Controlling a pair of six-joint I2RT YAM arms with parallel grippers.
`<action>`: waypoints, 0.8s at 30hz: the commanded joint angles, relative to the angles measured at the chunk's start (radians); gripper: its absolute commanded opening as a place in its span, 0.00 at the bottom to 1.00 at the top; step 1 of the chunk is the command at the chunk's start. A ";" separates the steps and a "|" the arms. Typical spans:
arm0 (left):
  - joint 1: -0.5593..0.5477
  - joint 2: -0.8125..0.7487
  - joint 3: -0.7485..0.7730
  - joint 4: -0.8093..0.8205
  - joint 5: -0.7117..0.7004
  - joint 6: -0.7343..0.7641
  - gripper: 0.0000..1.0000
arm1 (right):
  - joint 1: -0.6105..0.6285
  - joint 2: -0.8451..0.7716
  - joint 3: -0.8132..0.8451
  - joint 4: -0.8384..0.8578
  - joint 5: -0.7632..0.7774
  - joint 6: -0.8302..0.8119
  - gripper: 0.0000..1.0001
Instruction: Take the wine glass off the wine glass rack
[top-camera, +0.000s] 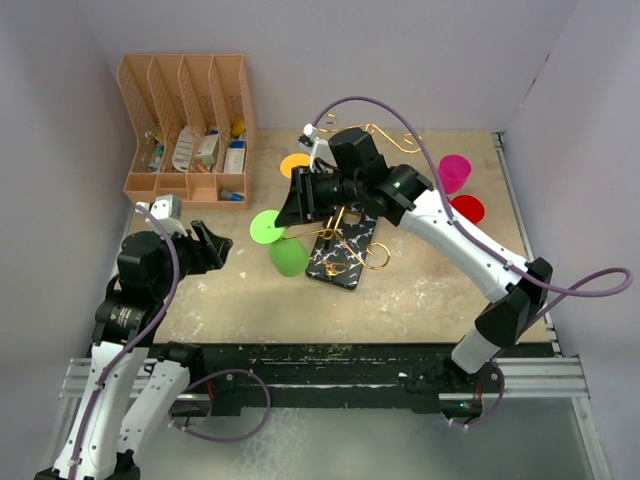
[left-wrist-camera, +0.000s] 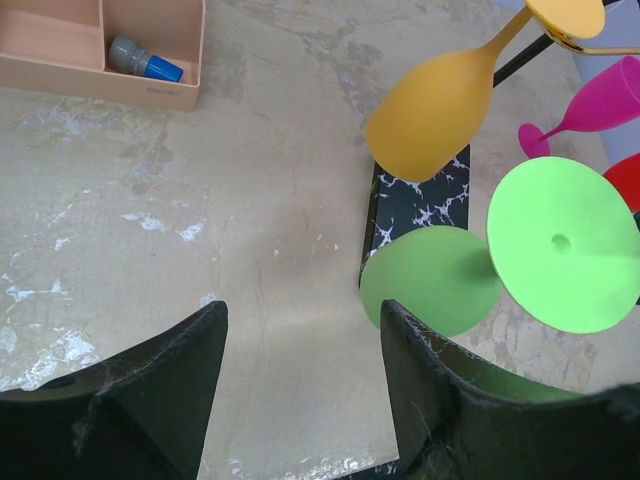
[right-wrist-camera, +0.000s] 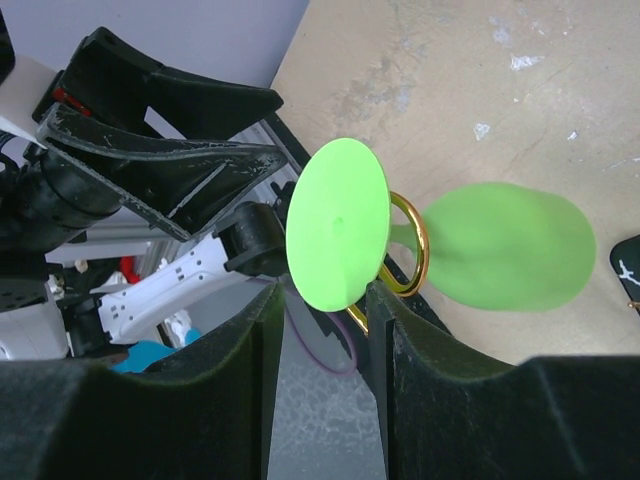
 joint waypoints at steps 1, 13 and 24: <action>-0.002 -0.004 0.002 0.032 -0.011 0.015 0.66 | 0.013 -0.016 0.003 0.065 -0.040 0.019 0.41; -0.002 -0.008 0.001 0.035 -0.005 0.017 0.66 | 0.015 0.028 0.018 0.050 -0.010 0.029 0.40; -0.002 0.015 0.009 0.066 0.024 0.008 0.66 | 0.015 0.046 0.045 0.013 0.044 0.032 0.38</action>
